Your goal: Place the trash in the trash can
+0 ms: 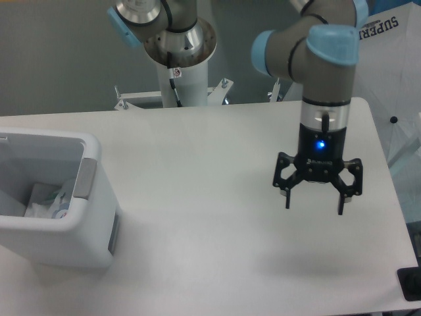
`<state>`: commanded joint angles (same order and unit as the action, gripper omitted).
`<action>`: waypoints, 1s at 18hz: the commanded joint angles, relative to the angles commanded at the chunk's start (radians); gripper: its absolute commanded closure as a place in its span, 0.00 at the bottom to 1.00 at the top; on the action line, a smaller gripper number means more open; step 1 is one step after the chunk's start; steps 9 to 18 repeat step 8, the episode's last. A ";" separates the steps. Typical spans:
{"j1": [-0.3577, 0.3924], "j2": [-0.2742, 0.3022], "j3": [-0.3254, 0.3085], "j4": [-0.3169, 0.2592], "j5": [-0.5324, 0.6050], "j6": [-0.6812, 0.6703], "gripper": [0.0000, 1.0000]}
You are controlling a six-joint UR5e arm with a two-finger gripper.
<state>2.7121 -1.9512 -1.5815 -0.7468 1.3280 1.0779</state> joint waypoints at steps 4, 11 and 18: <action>-0.005 0.002 -0.011 -0.110 0.130 0.160 0.00; -0.008 0.011 -0.011 -0.152 0.166 0.185 0.00; -0.008 0.011 -0.011 -0.152 0.166 0.185 0.00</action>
